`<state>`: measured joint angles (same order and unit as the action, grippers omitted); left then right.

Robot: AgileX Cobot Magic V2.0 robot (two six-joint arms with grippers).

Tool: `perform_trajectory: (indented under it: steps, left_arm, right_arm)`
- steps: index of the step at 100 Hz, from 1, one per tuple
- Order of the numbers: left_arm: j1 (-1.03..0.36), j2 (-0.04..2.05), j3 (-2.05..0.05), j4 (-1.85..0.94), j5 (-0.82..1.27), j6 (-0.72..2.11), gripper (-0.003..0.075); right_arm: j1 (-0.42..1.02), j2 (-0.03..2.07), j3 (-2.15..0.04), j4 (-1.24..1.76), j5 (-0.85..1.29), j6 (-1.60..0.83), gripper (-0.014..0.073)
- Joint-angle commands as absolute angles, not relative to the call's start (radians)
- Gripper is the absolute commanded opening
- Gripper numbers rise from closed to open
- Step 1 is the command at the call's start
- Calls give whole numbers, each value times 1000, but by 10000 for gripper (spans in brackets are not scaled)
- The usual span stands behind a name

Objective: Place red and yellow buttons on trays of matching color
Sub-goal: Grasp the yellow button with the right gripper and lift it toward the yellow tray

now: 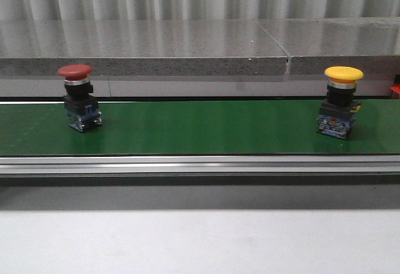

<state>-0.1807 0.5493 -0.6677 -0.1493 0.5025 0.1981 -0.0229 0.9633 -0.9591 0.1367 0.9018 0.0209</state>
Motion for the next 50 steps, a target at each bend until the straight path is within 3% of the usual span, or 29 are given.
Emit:
perform_trajectory:
  steps: [1, 11, 28, 50]
  left_arm:
    - [-189, 549, -695, -167, 427, 189, -21]
    - [-189, 549, -695, -167, 427, 189, -21]
    - [-189, 549, -695, -167, 427, 189, -21]
    - [-189, 549, -695, -167, 427, 189, -21]
  right_arm:
    - [-24, 1003, -1010, 162, 867, 12, -24]
    - [-24, 1034, -1011, 188, 875, -41, 152]
    - [-24, 1044, -1011, 223, 892, -107, 671]
    - [-24, 1091, -1012, 339, 896, -243, 645]
